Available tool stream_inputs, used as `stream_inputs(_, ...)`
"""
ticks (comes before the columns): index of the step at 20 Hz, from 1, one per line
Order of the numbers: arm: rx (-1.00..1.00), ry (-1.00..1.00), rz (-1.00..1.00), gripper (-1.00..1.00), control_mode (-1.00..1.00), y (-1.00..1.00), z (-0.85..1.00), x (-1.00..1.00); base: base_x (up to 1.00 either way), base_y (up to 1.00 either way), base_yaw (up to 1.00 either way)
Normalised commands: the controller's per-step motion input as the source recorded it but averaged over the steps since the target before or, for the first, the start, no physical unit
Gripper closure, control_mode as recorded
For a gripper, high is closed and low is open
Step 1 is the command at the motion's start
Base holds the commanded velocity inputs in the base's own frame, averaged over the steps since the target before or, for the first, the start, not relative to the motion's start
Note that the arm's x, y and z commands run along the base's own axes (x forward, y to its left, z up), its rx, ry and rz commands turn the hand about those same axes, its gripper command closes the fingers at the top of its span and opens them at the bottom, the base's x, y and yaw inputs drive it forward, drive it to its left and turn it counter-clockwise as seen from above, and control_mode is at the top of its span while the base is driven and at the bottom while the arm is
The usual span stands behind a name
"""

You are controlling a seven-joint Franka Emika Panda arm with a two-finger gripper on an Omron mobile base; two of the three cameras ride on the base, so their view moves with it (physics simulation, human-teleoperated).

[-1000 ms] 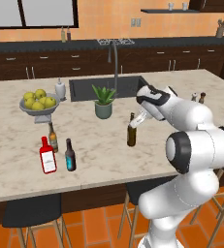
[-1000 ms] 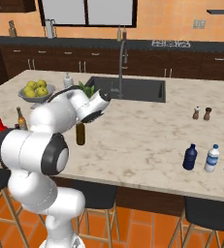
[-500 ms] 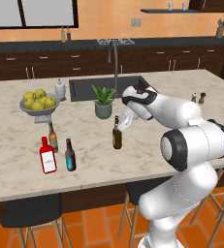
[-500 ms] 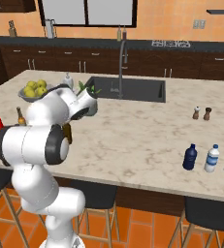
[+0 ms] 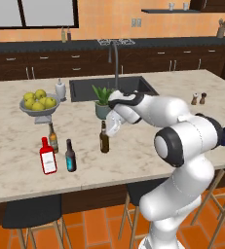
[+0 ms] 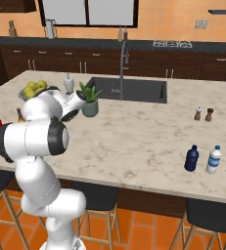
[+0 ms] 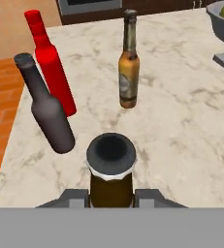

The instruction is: Move the plastic bottles in the middle to the plastics group, and the glass bottles in the middle to the glass group.

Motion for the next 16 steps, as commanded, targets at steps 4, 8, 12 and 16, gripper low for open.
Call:
stream_inputs(4, 0.02, -0.02, 0.11, 1.00, -1.00, 0.66, 0.00, 0.00, 0.00, 0.00, 0.00)
stream_inputs(8, 0.02, 0.00, 0.07, 1.00, -1.00, 0.60, -0.05, -0.01, 0.00, 0.00, 0.00)
stream_inputs(12, 0.03, -0.04, 0.03, 1.00, -1.00, 0.46, -0.05, 0.03, 0.00, 0.00, 0.00)
stream_inputs(16, 0.01, -0.04, 0.04, 1.00, -1.00, 0.40, -0.17, 0.04, 0.00, 0.00, 0.00)
